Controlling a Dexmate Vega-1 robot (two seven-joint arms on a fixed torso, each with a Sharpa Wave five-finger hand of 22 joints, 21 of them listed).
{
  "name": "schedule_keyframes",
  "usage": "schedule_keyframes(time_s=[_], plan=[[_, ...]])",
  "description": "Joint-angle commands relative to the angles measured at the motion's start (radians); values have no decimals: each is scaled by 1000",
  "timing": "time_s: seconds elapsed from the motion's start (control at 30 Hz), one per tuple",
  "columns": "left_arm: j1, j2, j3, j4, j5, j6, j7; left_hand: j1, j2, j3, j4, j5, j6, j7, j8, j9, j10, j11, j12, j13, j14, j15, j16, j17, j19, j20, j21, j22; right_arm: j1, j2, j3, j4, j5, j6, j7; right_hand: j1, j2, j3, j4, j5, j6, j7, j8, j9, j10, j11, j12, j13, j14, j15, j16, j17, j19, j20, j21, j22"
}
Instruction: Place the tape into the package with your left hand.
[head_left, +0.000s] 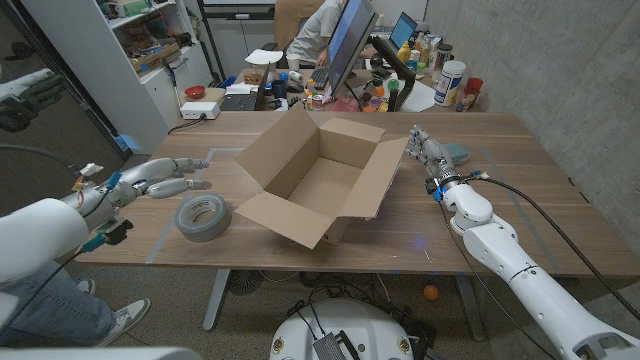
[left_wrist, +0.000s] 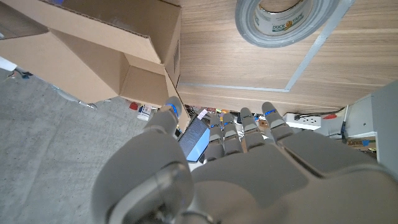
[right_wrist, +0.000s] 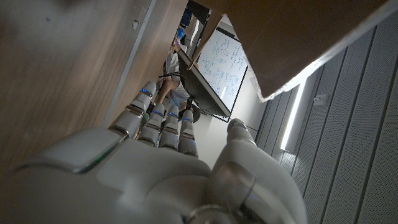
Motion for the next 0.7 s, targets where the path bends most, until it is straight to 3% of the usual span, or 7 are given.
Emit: schedule_keyframes(time_s=[0.03, 0.17, 0.43, 0.57, 0.7], plan=[[42, 15, 15, -134, 255, 143, -82, 19, -4, -12, 13, 0, 49, -11, 10, 4, 29, -28, 17, 3, 17, 5, 13, 6, -43, 2, -28, 5, 23, 16, -11, 38, 2, 13, 11, -1, 4, 4, 2, 4, 11, 3, 5, 5, 7, 0, 3, 3, 9, 3, 6, 2, -3, 0, 5, 3], [20, 37, 45, -127, 291, 150, -114, 23, -5, -19, 15, 0, 70, -20, 11, 4, 56, -37, 26, 1, 21, 18, 13, 5, -60, 3, -43, 5, 26, 20, -13, 50, 3, 18, 17, -1, 4, 4, 2, 4, 11, 2, 5, 5, 8, 1, 4, 3, 10, 2, 6, 1, -5, 1, 4, 3], [6, 136, 118, -132, 490, 216, -209, 33, -7, -33, 18, -2, 140, -17, 21, 3, 109, -38, 41, -3, 17, 22, 9, 4, -120, 3, -84, 5, 19, 23, -8, 58, 6, 21, 12, -2, 4, 4, 2, 4, 12, 2, 5, 6, 9, -2, 3, 3, 10, 4, 6, 2, -7, 1, 4, 3], [-17, 159, 147, -135, 552, 249, -267, 41, -8, -40, 18, -3, 174, -28, 22, 3, 150, 1, 51, -7, 18, 34, 8, 2, -141, 3, -103, 6, 15, 25, -5, 60, 8, 22, 9, -2, 3, 5, 2, 4, 12, 2, 4, 6, 9, 0, 3, 3, 9, 3, 6, 1, -10, 2, 3, 3], [-30, 184, 179, -136, 629, 278, -324, 46, -9, -44, 18, -4, 208, -23, 27, 3, 173, 20, 55, -10, 23, 39, 10, 1, -145, 3, -110, 6, 15, 26, -4, 62, 8, 21, 7, -2, 3, 5, 2, 4, 11, 2, 4, 6, 9, 1, 3, 3, 8, 4, 5, 1, -14, 2, 2, 3]])
